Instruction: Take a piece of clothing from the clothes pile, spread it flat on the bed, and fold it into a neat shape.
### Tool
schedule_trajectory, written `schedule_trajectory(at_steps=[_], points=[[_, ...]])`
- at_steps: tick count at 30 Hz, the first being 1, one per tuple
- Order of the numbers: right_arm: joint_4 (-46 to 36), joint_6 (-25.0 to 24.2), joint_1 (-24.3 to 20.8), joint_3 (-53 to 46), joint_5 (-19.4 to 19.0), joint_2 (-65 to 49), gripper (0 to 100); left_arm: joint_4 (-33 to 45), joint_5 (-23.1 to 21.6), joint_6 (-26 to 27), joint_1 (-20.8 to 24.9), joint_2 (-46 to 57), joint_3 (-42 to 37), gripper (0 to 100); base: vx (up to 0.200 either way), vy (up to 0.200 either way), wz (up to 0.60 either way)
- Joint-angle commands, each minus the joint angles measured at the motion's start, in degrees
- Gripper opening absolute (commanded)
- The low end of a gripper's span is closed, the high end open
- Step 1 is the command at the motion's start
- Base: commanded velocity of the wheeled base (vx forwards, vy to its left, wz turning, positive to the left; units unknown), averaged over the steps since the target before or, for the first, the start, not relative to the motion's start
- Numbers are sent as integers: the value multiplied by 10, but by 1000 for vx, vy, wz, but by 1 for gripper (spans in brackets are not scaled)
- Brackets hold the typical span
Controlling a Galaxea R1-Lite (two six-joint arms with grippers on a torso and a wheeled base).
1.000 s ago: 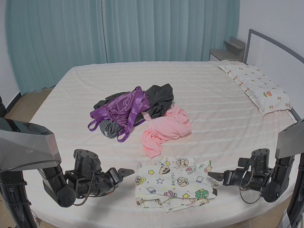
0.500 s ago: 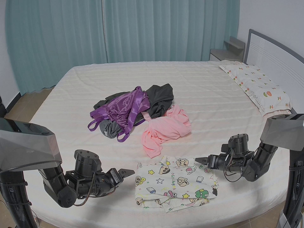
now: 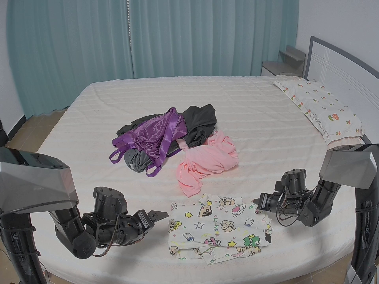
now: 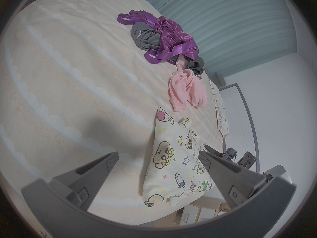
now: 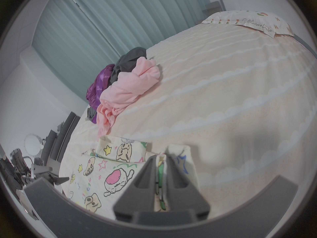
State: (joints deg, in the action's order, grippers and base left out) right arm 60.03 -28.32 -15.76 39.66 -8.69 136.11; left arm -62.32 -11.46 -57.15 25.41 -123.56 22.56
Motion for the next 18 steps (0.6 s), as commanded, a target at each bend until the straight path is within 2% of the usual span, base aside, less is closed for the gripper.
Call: schedule_trajectory(at_steps=[1, 13, 14, 18], points=[[16, -12, 2, 0, 11, 5, 0, 0, -1, 0, 0, -1, 0, 100, 0, 0, 0], [31, -41, 12, 5, 16, 17, 0, 0, -1, -1, 0, -1, 1, 100, 0, 0, 0], [31, -42, 13, 6, 16, 18, 100, 0, -1, -1, 0, -1, 1, 100, 0, 0, 0], [31, -46, 14, 4, 16, 18, 100, 0, -1, -1, 0, -1, 1, 100, 0, 0, 0]])
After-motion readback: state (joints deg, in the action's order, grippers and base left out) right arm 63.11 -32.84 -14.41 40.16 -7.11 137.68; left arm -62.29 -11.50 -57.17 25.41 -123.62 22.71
